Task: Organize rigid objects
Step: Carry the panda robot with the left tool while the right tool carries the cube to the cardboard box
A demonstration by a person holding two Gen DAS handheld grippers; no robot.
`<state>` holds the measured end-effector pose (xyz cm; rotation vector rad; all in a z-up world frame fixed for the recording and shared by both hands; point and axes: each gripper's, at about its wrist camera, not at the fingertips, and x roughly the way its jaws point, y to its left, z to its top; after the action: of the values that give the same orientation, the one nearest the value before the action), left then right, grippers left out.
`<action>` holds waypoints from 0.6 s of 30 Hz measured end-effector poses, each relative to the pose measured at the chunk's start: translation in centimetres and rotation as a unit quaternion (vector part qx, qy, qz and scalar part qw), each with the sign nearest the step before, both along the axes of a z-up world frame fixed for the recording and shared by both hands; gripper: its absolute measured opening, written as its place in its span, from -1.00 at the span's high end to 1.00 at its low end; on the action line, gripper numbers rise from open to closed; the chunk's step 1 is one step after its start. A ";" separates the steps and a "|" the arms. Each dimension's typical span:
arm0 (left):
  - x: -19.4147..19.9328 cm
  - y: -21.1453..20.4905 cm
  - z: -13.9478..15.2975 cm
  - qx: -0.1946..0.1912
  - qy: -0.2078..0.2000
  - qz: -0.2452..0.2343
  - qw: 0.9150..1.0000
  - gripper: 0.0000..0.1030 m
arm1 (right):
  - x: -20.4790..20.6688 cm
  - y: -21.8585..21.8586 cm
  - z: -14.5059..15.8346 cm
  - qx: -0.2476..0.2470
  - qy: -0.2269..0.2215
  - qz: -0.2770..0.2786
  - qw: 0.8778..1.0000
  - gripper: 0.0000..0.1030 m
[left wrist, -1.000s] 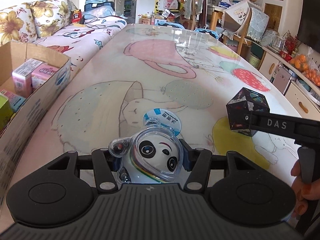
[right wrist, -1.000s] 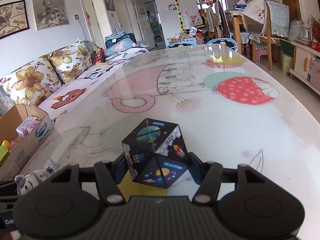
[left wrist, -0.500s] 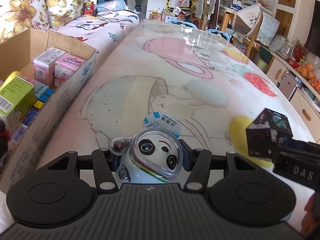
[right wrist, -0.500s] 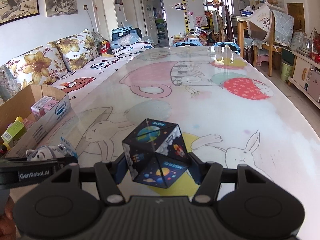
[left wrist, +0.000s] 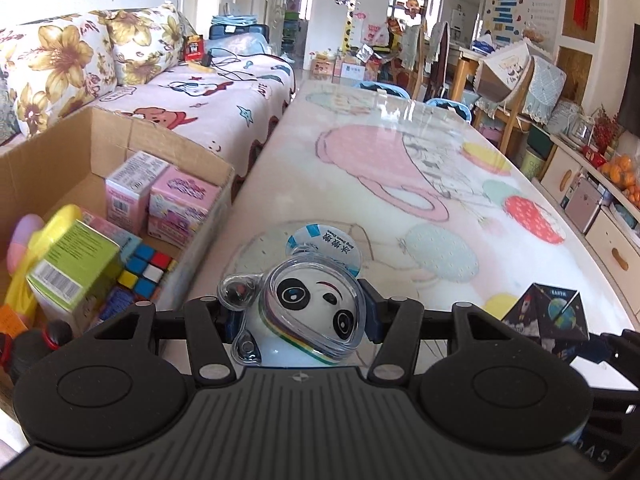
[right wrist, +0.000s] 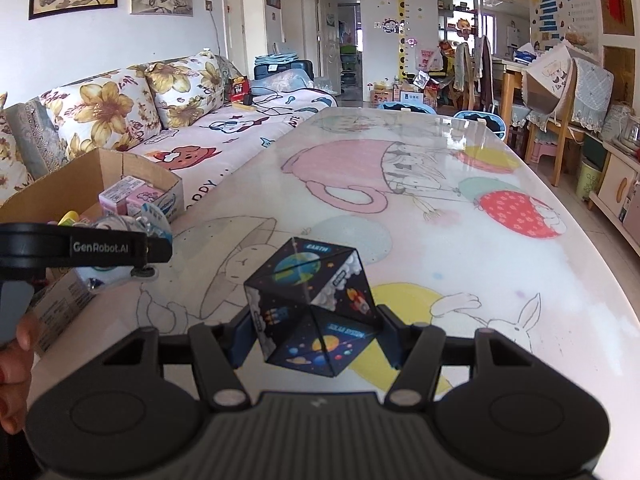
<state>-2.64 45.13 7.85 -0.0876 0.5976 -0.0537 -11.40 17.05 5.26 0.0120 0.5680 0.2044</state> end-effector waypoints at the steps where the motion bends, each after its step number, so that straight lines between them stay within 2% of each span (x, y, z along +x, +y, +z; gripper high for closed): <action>1: 0.1 0.3 0.2 0.000 -0.003 0.003 1.000 -0.32 | 0.0 0.5 0.2 -0.001 -0.003 0.004 1.000 -0.19; 12: 0.2 3.0 1.7 0.027 -0.050 0.050 0.997 -0.32 | 1.6 4.5 1.9 -0.010 -0.026 0.045 0.999 -0.19; 18: 0.5 5.2 2.1 0.027 -0.060 0.089 0.994 -0.32 | 3.2 7.5 3.2 -0.017 -0.046 0.081 0.996 -0.19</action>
<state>-2.15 50.29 9.98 -0.0842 0.4685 0.1299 -8.25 24.55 8.42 -0.0764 0.4803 0.3510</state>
